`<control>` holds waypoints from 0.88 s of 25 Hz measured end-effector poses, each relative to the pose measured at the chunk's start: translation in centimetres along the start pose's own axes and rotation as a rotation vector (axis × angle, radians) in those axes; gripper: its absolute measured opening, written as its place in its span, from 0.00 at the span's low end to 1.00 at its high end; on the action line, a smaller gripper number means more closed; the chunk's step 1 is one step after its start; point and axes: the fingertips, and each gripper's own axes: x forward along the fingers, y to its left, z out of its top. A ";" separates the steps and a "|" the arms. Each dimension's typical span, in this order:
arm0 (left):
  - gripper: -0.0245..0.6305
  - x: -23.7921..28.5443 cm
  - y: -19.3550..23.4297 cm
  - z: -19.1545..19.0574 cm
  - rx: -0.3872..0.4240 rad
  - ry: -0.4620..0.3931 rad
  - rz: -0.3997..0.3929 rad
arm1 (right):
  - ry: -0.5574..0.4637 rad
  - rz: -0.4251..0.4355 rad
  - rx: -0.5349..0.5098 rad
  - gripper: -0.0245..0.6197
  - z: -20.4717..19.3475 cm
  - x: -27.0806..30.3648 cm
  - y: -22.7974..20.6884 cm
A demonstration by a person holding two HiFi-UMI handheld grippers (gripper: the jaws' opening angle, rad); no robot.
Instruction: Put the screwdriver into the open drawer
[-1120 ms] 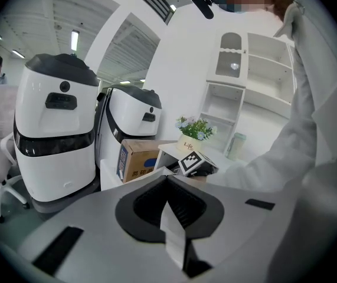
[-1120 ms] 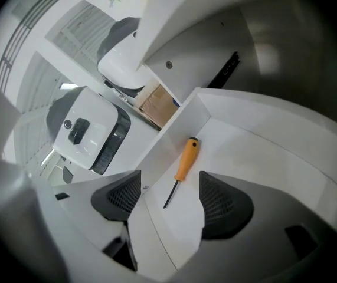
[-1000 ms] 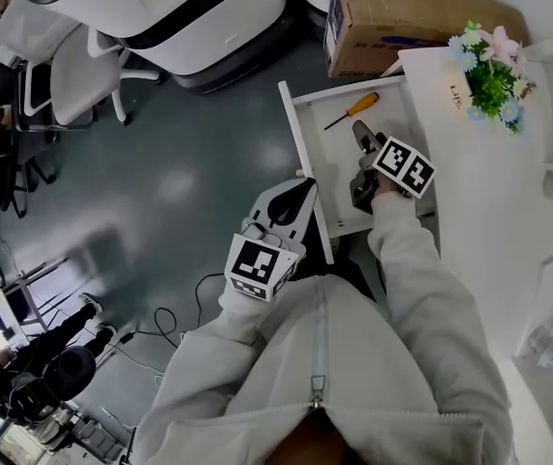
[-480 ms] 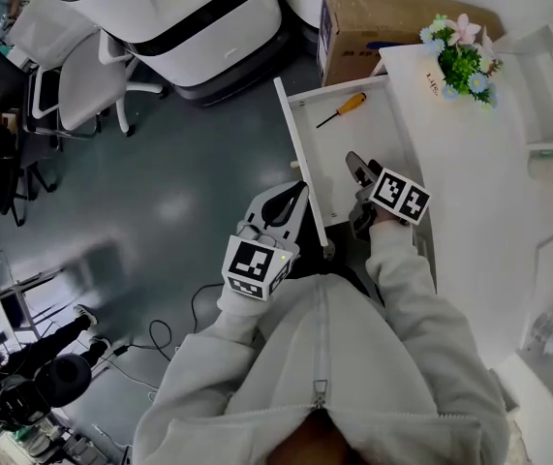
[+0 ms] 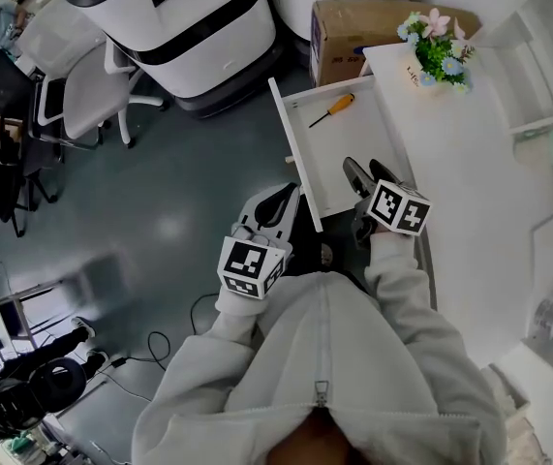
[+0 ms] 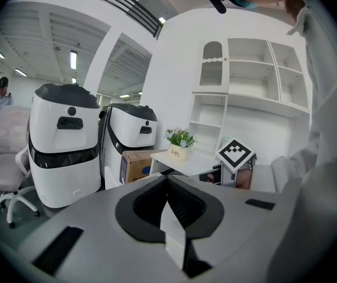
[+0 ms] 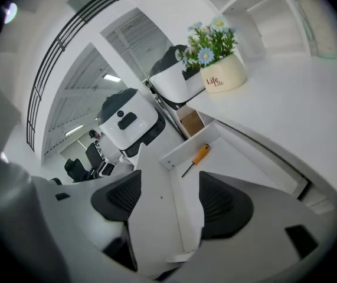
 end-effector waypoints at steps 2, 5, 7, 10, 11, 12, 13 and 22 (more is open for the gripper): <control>0.06 -0.4 -0.4 0.3 0.010 -0.012 -0.003 | -0.029 0.006 -0.051 0.50 0.4 -1.3 0.5; 0.06 -0.9 -1.2 0.8 0.026 -0.031 -0.008 | -0.072 0.009 -0.110 0.50 1.2 -3.1 1.0; 0.06 -1.5 -1.8 1.2 0.035 -0.044 -0.013 | -0.107 0.006 -0.138 0.50 2.0 -4.5 1.3; 0.06 -2.4 -2.8 1.6 0.048 -0.055 -0.021 | -0.173 0.005 -0.195 0.50 3.3 -6.6 2.0; 0.06 -2.6 -3.0 1.8 0.054 -0.059 -0.023 | -0.198 0.004 -0.218 0.50 3.7 -7.4 2.3; 0.06 -2.9 -3.3 1.9 0.059 -0.063 -0.024 | -0.222 0.003 -0.241 0.50 4.1 -8.1 2.5; 0.06 -3.1 -3.6 2.0 0.064 -0.067 -0.026 | -0.244 0.004 -0.262 0.50 4.4 -8.9 2.8; 0.06 -5.3 -5.4 3.3 0.103 -0.119 -0.037 | -0.384 0.042 -0.357 0.50 5.1 -15.0 6.0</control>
